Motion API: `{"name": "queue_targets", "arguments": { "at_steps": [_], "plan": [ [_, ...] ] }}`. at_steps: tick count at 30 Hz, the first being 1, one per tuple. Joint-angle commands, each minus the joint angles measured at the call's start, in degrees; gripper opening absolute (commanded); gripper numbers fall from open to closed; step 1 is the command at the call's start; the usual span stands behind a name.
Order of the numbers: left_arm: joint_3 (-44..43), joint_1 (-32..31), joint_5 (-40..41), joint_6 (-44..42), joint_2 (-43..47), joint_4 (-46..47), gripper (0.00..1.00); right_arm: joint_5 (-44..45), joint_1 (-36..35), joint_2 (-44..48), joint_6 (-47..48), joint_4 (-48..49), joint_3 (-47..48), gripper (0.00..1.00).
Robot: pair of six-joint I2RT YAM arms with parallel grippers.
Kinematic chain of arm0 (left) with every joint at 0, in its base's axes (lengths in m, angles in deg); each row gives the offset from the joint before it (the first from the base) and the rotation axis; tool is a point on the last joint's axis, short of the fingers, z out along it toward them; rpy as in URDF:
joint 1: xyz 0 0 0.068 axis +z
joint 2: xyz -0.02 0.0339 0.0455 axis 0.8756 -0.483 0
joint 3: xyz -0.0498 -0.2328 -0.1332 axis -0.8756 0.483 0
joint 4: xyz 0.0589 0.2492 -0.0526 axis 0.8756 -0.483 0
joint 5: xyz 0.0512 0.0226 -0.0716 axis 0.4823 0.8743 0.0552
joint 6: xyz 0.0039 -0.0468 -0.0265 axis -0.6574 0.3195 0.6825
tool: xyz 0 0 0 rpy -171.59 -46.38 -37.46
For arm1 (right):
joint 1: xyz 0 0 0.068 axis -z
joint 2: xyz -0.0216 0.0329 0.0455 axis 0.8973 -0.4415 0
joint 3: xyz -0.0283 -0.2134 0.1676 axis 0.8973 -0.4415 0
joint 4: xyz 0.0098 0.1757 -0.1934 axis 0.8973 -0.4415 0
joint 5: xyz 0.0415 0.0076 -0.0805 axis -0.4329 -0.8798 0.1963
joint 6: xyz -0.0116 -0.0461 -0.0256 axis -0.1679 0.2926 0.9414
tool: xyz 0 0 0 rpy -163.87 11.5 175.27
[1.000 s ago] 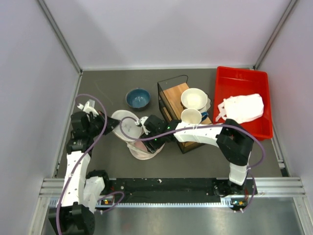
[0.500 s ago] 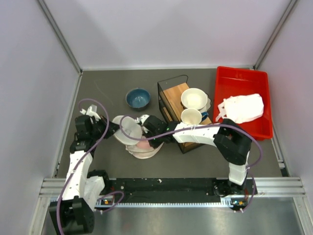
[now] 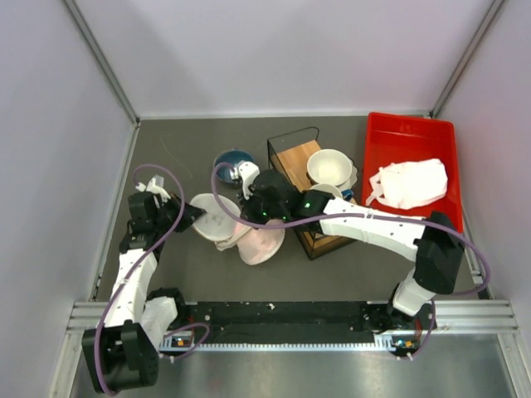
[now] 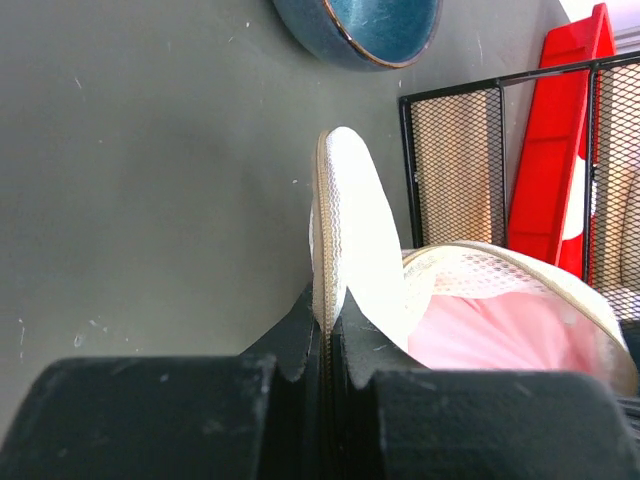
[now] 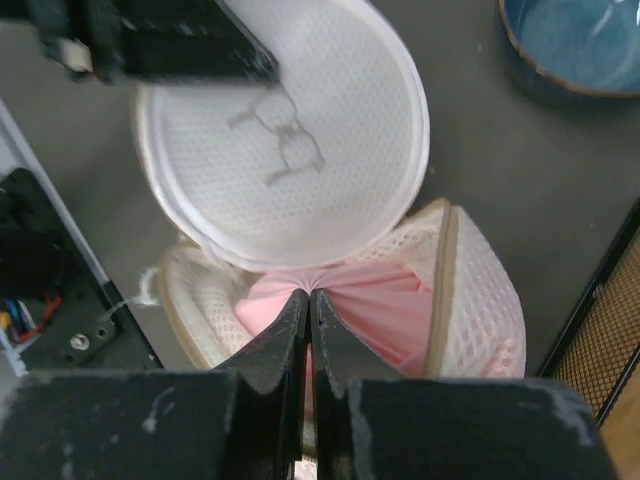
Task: Unzip the laundry bag and remove the bra
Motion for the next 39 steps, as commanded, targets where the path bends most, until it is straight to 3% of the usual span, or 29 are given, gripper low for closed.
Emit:
{"name": "queue_targets", "arguments": {
  "at_steps": [1, 8, 23, 34, 39],
  "plan": [
    [-0.9, 0.0, 0.7, -0.4, 1.2, 2.8, 0.00, -2.2, 0.7, 6.1, -0.5, 9.4, 3.9, 0.00],
    [-1.8, 0.1, 1.1, -1.6, 0.4, 1.0, 0.00, 0.3, 2.0, 6.0, 0.9, 9.5, 15.5, 0.00],
    [-4.3, -0.7, 0.3, -2.7, 2.3, -2.4, 0.00, 5.8, 3.5, 1.8, -1.3, 15.8, 20.7, 0.00],
    [-22.1, -0.7, -6.7, -2.3, 5.7, -8.5, 0.00, 1.4, 5.0, -7.1, -5.4, 13.1, 21.0, 0.00],
    [-20.4, -0.7, -7.0, -1.3, 5.8, -6.9, 0.00, 2.0, 5.0, -7.1, -6.2, 10.9, 24.2, 0.00]
  ]
}}
